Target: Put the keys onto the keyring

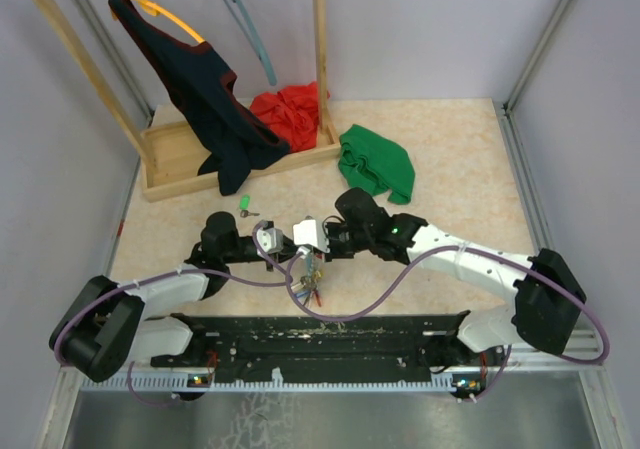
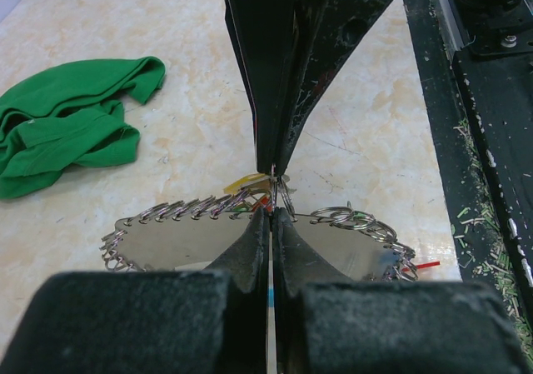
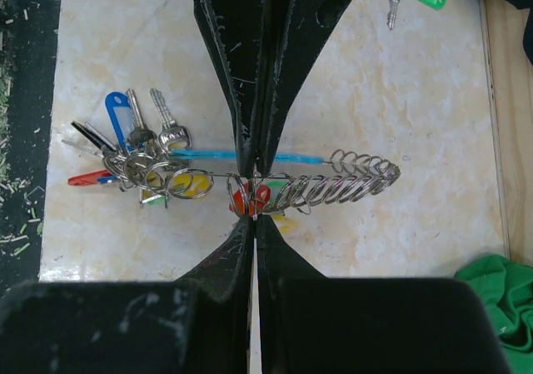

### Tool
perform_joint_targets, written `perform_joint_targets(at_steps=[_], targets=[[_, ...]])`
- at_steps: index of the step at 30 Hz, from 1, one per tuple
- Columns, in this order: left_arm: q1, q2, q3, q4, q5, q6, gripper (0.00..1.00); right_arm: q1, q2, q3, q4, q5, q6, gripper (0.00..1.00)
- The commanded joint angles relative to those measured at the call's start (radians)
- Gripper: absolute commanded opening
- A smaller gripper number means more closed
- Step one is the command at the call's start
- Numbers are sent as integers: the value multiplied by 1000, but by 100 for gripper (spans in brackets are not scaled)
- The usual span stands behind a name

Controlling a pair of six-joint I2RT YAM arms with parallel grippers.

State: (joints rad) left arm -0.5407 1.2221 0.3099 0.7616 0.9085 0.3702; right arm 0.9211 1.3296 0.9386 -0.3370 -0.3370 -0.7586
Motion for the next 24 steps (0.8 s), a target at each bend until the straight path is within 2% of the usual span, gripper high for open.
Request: perform_joint_targets(at_steps=[1,24], targets=[[5,2,32,44,27,-7,0,16,11,36,47,-12,5,0],[5,0,29,36,15,-2,0,18,-41,22,34,22,25,0]])
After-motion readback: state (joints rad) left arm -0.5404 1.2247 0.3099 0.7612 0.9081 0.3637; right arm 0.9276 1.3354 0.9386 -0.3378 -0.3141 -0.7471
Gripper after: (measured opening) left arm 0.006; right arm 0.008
